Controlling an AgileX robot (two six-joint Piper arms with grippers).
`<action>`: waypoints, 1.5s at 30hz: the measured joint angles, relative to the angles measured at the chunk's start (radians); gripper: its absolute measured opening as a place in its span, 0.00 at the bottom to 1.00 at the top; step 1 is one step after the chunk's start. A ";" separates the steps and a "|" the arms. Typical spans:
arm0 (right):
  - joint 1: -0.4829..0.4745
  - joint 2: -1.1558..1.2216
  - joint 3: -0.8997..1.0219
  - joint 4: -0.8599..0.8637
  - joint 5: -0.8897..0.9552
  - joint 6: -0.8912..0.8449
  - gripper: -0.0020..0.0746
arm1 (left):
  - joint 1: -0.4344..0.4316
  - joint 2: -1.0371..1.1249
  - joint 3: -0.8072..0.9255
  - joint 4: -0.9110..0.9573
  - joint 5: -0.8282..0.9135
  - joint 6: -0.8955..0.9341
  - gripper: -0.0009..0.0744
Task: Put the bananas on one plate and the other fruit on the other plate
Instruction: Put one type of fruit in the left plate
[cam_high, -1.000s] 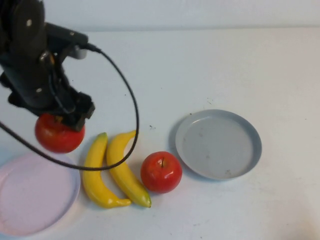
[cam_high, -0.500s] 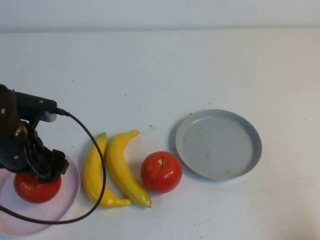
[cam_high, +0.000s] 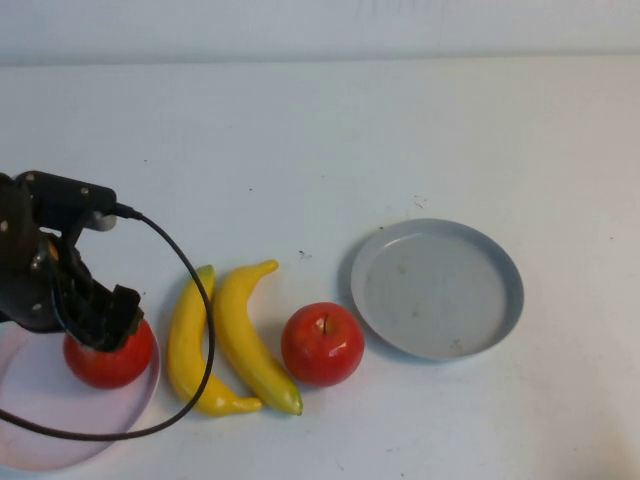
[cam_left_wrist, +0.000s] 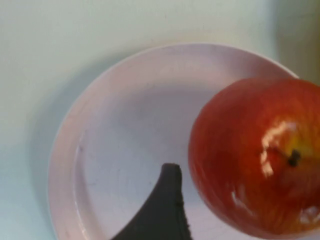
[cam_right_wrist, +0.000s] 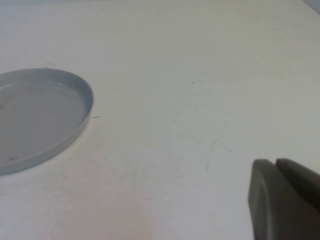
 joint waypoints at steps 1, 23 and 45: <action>0.000 0.000 0.000 0.000 0.000 0.000 0.00 | 0.000 -0.005 -0.007 0.000 0.003 -0.002 0.90; 0.000 0.000 0.000 0.000 0.000 0.000 0.00 | -0.525 0.251 -0.462 -0.092 0.244 0.299 0.90; 0.000 0.000 0.000 0.000 0.000 0.000 0.00 | -0.525 0.373 -0.496 -0.103 0.227 0.368 0.90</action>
